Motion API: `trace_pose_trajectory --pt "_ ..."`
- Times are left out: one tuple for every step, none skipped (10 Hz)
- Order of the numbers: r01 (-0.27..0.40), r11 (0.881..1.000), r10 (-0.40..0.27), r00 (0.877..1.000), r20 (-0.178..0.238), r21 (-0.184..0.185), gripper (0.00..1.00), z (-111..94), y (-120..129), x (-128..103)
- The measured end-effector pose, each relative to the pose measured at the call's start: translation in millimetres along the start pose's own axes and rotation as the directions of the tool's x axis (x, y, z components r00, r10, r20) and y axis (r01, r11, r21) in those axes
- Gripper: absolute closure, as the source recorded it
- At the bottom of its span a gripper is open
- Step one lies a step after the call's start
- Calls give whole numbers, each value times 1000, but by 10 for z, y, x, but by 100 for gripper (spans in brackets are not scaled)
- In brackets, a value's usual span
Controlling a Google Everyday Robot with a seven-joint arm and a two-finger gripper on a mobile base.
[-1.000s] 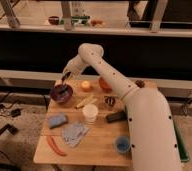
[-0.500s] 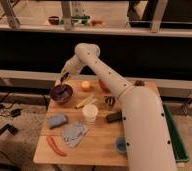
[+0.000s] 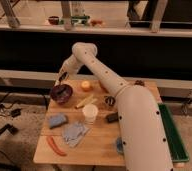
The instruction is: Place brush in purple bowl
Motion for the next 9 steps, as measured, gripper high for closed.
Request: trace_pose_trajectory --pt "12 1000 -12 1000 1 -3 84 9 -16 -17" --pt "20 1000 -20 1000 6 -6 84 20 -26 -32" --pt "29 1000 -29 999 15 -8 84 31 -47 -55" --pt "34 999 -34 999 27 -12 84 57 -45 -69" --pt "42 999 -42 998 37 -17 84 66 -54 -81" --pt "48 999 -47 998 44 -24 84 77 -47 -88" --pt "57 998 -55 997 51 -35 84 96 -42 -106" --pt "71 996 -68 996 54 -55 84 122 -29 -125" --pt "83 994 -80 995 53 -68 84 128 -41 -141"
